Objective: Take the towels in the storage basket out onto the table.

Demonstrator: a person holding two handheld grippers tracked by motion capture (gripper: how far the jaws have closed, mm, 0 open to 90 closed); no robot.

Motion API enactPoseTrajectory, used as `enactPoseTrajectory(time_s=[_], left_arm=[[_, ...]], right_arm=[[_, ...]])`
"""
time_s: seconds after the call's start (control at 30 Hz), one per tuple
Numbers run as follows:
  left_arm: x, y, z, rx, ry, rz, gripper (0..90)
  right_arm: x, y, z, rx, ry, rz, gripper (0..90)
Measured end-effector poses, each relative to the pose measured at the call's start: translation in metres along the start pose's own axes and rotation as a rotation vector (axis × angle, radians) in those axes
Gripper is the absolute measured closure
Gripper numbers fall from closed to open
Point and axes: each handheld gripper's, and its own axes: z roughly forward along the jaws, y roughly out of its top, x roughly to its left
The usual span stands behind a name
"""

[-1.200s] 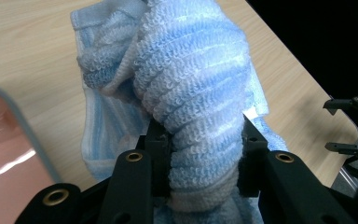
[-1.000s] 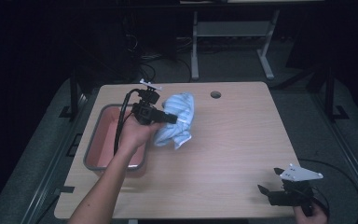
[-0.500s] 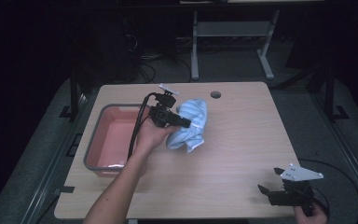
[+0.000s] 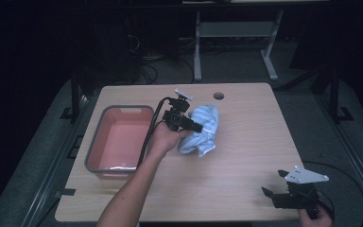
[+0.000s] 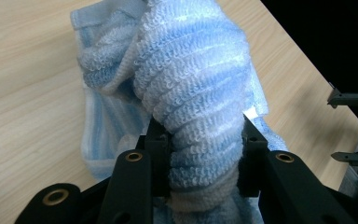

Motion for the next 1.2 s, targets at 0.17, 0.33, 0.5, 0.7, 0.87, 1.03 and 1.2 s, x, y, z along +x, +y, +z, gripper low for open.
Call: enactPoseTrajectory(time_s=[0.17, 0.33, 0.5, 0.7, 0.87, 1.03, 1.2], left_arm=[[0.0, 0.0, 0.014, 0.018, -0.01, -0.003, 64.8], [0.0, -0.001, 0.026, 0.033, -0.016, -0.007, 64.8], [-0.001, -0.003, 0.041, 0.046, -0.017, -0.014, 64.7], [-0.002, -0.003, 0.051, 0.053, -0.013, -0.024, 64.6], [-0.002, -0.004, 0.057, 0.066, -0.012, -0.018, 64.6], [-0.001, -0.006, 0.063, 0.066, 0.008, -0.024, 64.1], [-0.002, -0.008, 0.069, 0.069, 0.021, -0.027, 63.2]], right_arm=[[0.0, 0.0, 0.0, 0.0, 0.001, -0.001, 13.9], [0.0, 0.0, 0.0, -0.002, 0.002, -0.001, 13.9], [0.0, 0.0, 0.0, -0.002, 0.004, -0.001, 13.9], [0.0, 0.001, 0.0, -0.004, 0.005, -0.002, 13.9], [0.0, 0.001, 0.0, -0.003, 0.007, 0.0, 13.9], [0.001, 0.001, 0.0, -0.004, 0.007, -0.001, 13.9], [0.001, 0.001, 0.0, -0.006, 0.007, -0.004, 13.9]])
